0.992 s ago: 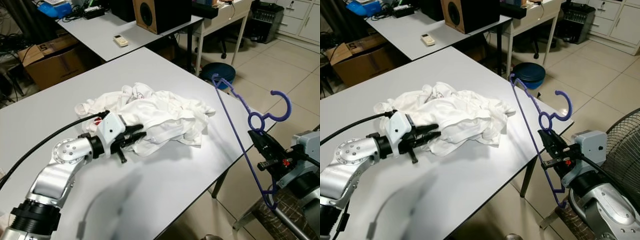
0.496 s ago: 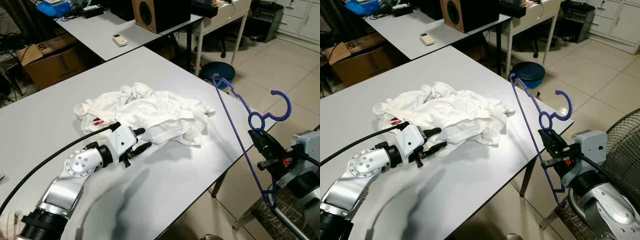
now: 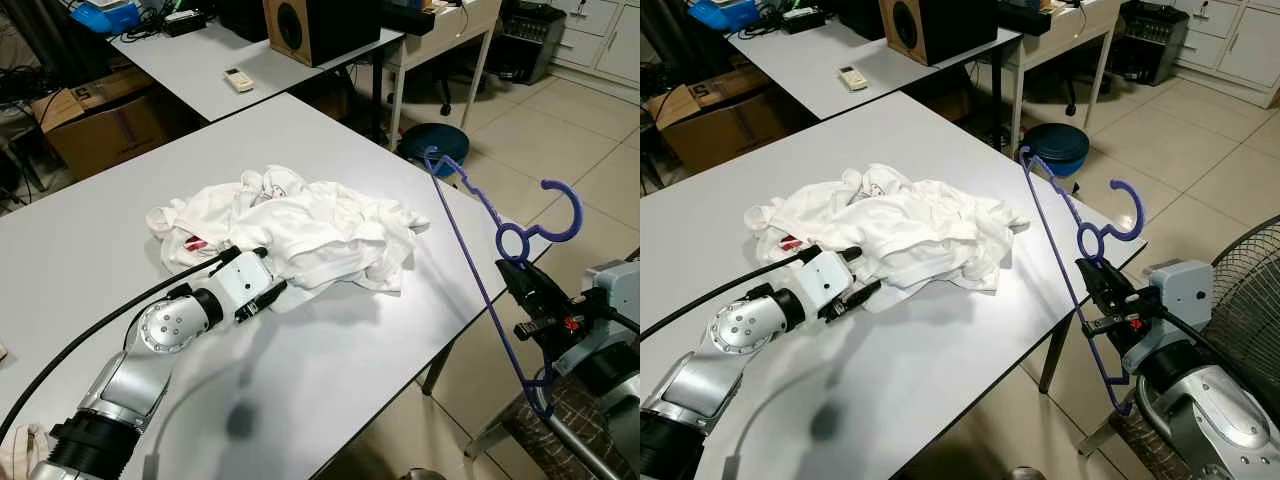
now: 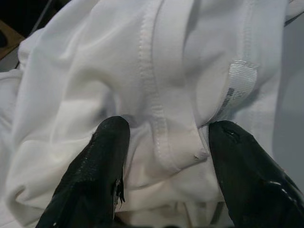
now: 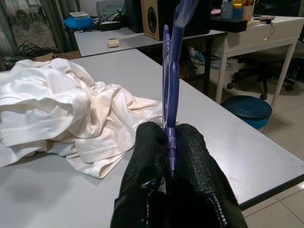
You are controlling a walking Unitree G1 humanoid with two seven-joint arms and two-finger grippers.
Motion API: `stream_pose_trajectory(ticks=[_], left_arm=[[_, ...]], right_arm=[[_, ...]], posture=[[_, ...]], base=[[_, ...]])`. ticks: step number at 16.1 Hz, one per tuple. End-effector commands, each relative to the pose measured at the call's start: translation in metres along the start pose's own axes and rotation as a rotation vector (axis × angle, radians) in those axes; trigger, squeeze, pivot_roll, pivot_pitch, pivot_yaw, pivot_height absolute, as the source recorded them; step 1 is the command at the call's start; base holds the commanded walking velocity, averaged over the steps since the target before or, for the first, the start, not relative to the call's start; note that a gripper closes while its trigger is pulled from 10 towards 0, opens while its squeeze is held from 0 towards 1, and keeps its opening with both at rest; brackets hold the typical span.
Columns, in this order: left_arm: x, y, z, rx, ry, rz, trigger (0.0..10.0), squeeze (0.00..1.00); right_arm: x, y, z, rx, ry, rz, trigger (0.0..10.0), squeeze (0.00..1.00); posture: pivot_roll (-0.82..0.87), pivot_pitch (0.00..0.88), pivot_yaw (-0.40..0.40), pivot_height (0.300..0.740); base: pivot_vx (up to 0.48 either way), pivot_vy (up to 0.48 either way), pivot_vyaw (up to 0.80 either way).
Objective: Hang hanger
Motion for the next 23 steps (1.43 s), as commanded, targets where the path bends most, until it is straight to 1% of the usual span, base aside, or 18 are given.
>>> stream_pose_trajectory(ticks=[1,2,4,5,6,7,8,9,13,17,21,23], left_arm=[[-0.009,-0.002,0.001,-0.013,0.038,-0.009,10.0,0.04],[-0.011,-0.001,0.001,-0.007,0.056,0.002,10.0,0.0],[-0.012,0.002,0.002,0.014,0.066,0.025,10.0,0.0],[-0.009,0.002,0.004,0.024,0.043,0.029,9.4,0.0],[-0.009,0.002,0.004,0.026,0.04,0.029,9.4,0.0],[-0.007,0.0,0.005,0.018,0.027,0.026,3.7,0.0],[-0.004,-0.002,0.007,0.012,0.001,0.023,0.3,0.0],[-0.003,-0.005,0.009,0.004,-0.014,0.025,0.0,0.0],[-0.005,-0.007,0.011,0.001,-0.013,0.021,0.0,0.0],[-0.008,-0.008,0.01,-0.016,0.014,0.03,0.0,0.0],[-0.004,-0.009,0.009,-0.016,-0.01,0.031,0.0,0.0],[-0.004,-0.008,0.011,0.003,-0.037,0.026,0.0,0.0]], right_arm=[[-0.004,0.007,-0.002,0.032,0.019,0.016,10.0,0.0],[-0.004,0.008,-0.002,0.034,0.02,0.017,10.0,0.0],[-0.004,0.008,-0.003,0.035,0.025,0.017,10.0,0.0],[-0.004,0.007,-0.003,0.033,0.03,0.02,10.0,0.0],[-0.004,0.007,-0.003,0.033,0.031,0.02,10.0,0.0],[-0.004,0.007,-0.004,0.032,0.033,0.021,10.0,0.0],[-0.005,0.007,-0.004,0.031,0.038,0.022,10.0,0.0],[-0.005,0.007,-0.005,0.03,0.043,0.022,10.0,0.0],[-0.005,0.007,-0.006,0.03,0.049,0.025,10.0,0.0],[-0.005,0.007,-0.006,0.031,0.048,0.027,10.0,0.0],[-0.007,0.007,-0.005,0.029,0.054,0.03,10.0,0.0],[-0.007,0.006,-0.005,0.028,0.059,0.032,10.0,0.0]], posture=[[-0.23,0.049,0.11,0.74],[-0.23,0.048,0.107,0.74],[-0.23,0.047,0.102,0.74],[-0.22,0.048,0.099,0.74],[-0.22,0.048,0.099,0.74],[-0.22,0.048,0.097,0.74],[-0.22,0.047,0.092,0.74],[-0.22,0.047,0.09,0.74],[-0.22,0.047,0.088,0.74],[-0.22,0.046,0.091,0.74],[-0.22,0.039,0.093,0.74],[-0.22,0.033,0.094,0.74]], base=[[0.0,0.0,0.0],[0.0,0.0,0.0],[0.0,0.0,0.0],[0.0,0.0,0.0],[0.0,0.0,0.0],[0.0,0.0,0.0],[0.0,0.0,0.0],[0.0,0.0,0.0],[0.0,0.0,0.0],[0.0,0.0,0.0],[0.0,0.0,0.0],[0.0,0.0,0.0]])
Point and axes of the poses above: a point about 5 cm out from each wrist's last joint towards the gripper, its own z axis pointing back from the gripper into the wrist, its own y axis along the axis of the wrist's last joint, x = y × z, the point moved 2 cm from there along -z, pointing out of the wrist towards the gripper, and after that the axes turned 3 degrees about z, right-handed, at the moved point
